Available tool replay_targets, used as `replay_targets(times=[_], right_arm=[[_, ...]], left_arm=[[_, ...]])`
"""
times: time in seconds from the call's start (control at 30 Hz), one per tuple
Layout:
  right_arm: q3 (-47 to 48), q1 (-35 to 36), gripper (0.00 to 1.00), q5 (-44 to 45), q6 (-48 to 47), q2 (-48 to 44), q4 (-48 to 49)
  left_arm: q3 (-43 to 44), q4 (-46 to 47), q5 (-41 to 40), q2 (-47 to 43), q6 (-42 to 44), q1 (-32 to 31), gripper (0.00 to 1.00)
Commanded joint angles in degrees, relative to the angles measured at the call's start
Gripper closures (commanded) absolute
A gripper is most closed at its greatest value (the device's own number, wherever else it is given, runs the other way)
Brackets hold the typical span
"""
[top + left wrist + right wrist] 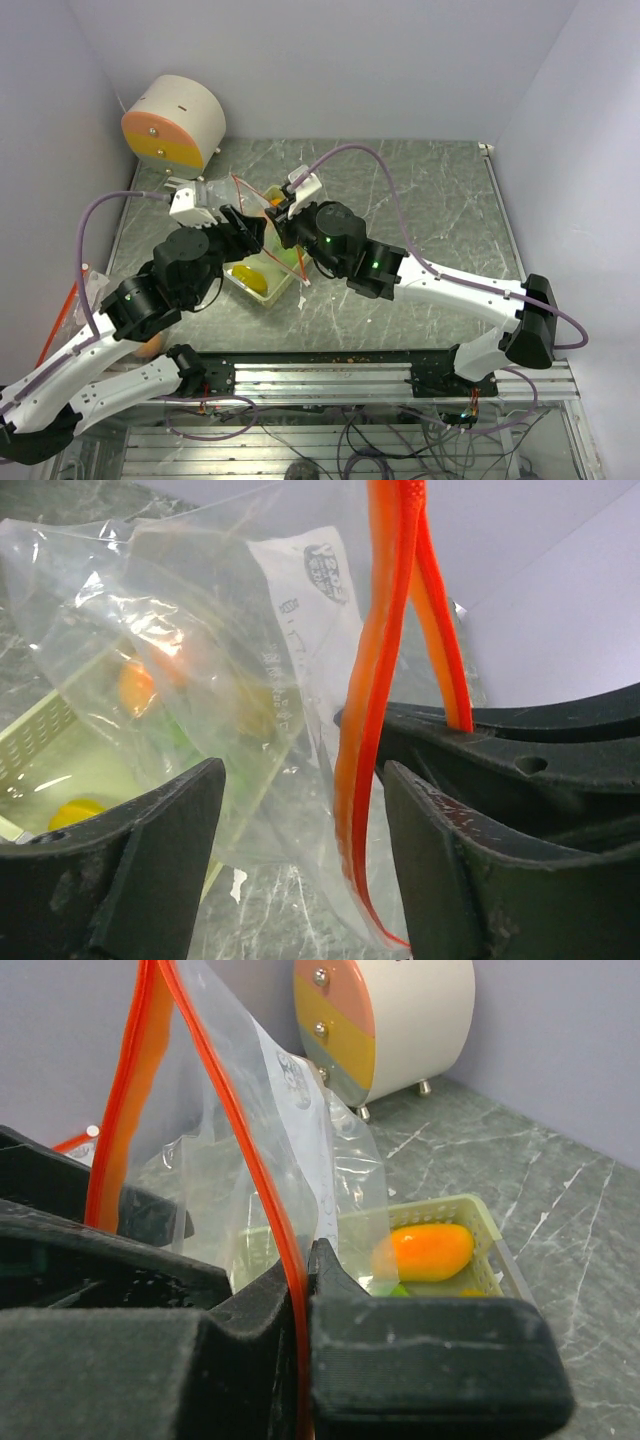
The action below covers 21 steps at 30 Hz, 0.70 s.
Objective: Place the food in the zip-top bag and seal the zipper
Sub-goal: Open the zipper of the food storage bag.
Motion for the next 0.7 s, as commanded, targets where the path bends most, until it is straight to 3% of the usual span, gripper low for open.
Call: replay_targets(times=[0.0, 0.23, 0.4, 0.53, 0.67], right_arm=[[-0.7, 0.3, 1.0, 0.3, 0.6, -2.2, 0.5], [-2.4, 0.4, 1.0, 2.5, 1.0, -4.7, 1.4], [-3.1, 0.3, 1.0, 10.3, 1.4, -6.9, 0.1], [-5.1, 0.4, 1.0, 13.9, 1.4, -9.5, 1.0], [-5.8, 0.3, 1.0, 11.2, 3.0, -10.3, 1.9]], left_arm=[[0.9, 4.0, -0.2, 1.2, 0.8, 0.3, 0.29], [-2.2, 0.0, -1.6, 1.6, -2.1, 0.3, 0.56], [-2.6, -6.4, -4.1, 0.4, -3.5, 0.3, 0.84], [-0.1, -12.2, -6.0, -1.5, -3.5, 0.3, 0.79], [-0.6, -9.5, -4.8, -3.5, -2.4, 0.3, 0.55]])
